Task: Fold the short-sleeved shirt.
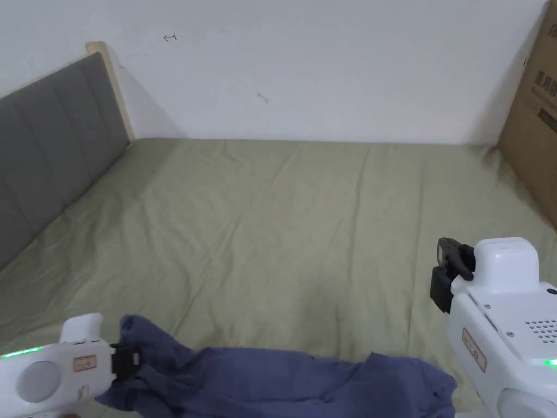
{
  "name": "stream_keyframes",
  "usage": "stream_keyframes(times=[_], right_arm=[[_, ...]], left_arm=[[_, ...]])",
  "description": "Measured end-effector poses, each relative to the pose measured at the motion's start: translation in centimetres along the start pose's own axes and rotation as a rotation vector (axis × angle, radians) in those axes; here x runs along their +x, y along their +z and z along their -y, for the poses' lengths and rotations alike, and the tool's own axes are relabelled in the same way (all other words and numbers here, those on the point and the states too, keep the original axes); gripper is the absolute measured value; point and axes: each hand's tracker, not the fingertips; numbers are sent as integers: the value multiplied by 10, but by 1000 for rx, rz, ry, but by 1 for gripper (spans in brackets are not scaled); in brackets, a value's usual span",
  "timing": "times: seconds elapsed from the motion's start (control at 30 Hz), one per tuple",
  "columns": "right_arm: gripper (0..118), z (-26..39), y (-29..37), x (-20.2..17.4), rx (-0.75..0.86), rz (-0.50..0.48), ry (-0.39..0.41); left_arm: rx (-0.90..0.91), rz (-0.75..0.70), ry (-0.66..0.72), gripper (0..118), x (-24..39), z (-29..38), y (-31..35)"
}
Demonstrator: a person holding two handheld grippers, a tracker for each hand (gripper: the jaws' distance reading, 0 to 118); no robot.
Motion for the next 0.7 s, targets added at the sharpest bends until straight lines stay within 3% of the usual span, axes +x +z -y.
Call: stream_keyframes(times=[0.3,0.5,0.7], right_arm=[[0,0,7,15,3,11,16],[0,1,8,25,-7,25,14],[0,6,8,30,-20,34,4]], left_arm=[[-117,126,-127,9,100,12,-57],[-203,152,-124,9,141,35,-97],[-279,150,-32,9,150,48,-128]])
